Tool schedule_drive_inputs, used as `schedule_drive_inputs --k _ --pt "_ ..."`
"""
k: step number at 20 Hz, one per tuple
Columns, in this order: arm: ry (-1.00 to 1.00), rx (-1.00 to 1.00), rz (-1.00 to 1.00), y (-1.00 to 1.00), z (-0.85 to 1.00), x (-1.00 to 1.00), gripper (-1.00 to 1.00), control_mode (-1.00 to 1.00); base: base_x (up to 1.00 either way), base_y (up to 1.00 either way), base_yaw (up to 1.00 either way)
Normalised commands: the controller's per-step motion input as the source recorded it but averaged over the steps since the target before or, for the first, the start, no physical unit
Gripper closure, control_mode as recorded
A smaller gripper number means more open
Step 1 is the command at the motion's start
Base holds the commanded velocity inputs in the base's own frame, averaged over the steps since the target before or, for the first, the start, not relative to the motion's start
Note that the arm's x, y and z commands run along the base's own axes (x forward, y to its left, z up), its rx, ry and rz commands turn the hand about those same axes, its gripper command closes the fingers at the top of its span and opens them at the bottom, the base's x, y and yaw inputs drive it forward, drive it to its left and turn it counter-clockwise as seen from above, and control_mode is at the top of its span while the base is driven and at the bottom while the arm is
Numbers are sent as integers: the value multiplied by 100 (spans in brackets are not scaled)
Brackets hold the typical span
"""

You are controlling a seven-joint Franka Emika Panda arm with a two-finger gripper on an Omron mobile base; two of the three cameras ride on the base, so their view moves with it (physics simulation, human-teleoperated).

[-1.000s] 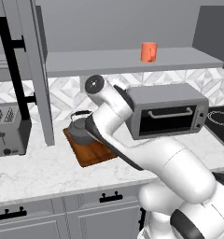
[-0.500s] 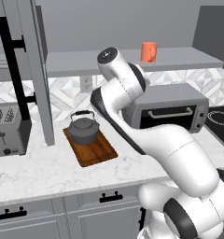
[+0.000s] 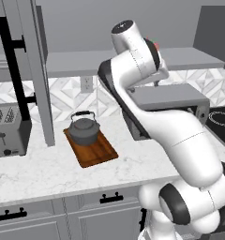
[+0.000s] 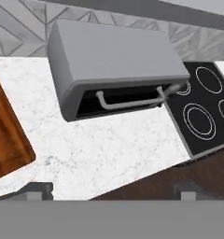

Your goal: Pick the kettle from the counter and place it on the tray. Then pick the mug from the cabinet and place it on the tray. Then close the cabinet doors.

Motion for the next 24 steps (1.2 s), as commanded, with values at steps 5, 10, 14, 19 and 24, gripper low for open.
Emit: schedule_drive_inputs --k 5,10,14,19,24 --pt "0 15 -19 -36 34 -46 -100 -100 0 0 0" --pt "-3 16 -15 -38 18 -21 -100 -100 0 0 0" --pt "-41 2 -3 -32 8 -4 -100 -100 0 0 0" --pt "-61 -5 0 -32 0 5 -100 -100 0 0 0" --pt "-14 0 0 -37 22 25 -100 -100 0 0 0"
